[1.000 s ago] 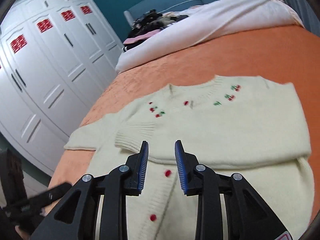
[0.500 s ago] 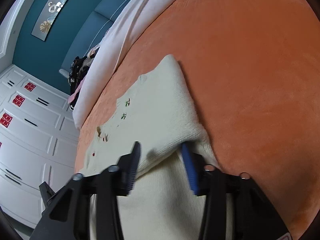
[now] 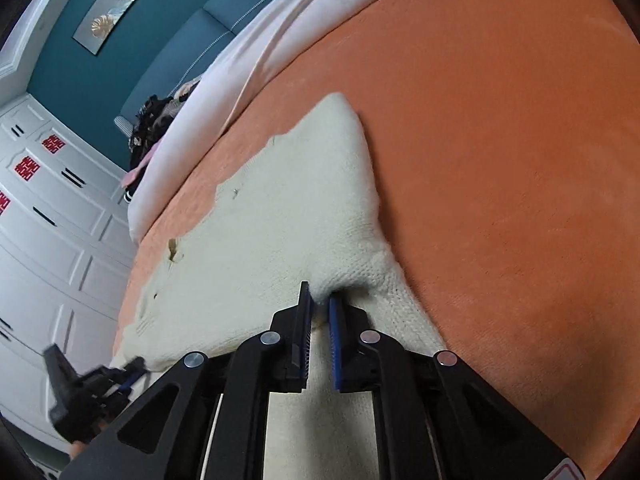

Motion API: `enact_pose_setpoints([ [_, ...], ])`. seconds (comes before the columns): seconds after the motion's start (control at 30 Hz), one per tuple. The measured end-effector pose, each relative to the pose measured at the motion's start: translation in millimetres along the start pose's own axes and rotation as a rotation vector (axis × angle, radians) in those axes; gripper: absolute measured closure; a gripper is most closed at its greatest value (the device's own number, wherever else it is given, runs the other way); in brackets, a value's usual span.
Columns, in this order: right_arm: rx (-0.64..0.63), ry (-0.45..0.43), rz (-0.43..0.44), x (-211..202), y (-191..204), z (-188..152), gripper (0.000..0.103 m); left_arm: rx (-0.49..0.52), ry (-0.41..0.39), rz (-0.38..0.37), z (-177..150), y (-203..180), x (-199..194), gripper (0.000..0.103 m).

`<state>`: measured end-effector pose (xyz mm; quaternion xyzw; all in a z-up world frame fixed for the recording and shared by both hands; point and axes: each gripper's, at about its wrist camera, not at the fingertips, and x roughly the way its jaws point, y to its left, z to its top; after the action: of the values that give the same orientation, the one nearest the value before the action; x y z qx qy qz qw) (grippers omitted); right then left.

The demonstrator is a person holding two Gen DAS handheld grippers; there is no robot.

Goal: Fold small clothes

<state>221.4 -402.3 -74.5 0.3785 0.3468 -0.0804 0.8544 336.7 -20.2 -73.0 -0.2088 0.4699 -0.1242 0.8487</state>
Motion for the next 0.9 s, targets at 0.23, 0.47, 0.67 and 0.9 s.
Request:
enact_pose_setpoints([
  [0.23,-0.113,-0.108,-0.108,-42.7,33.4,5.3,0.086,-0.043,-0.074,-0.092,-9.3,15.3,2.2,0.087],
  [0.47,-0.421,0.105,0.069,55.6,161.5,8.4,0.080,-0.127,-0.114,-0.108,6.0,12.0,-14.9,0.043],
  [0.67,-0.479,0.245,-0.005,156.7,204.7,-8.0,0.054,-0.199,-0.090,-0.051,39.1,25.3,0.3,0.019],
  [0.9,-0.442,0.153,-0.054,147.1,175.6,40.4,0.103,-0.104,-0.052,0.011,47.9,35.3,5.6,0.093],
])
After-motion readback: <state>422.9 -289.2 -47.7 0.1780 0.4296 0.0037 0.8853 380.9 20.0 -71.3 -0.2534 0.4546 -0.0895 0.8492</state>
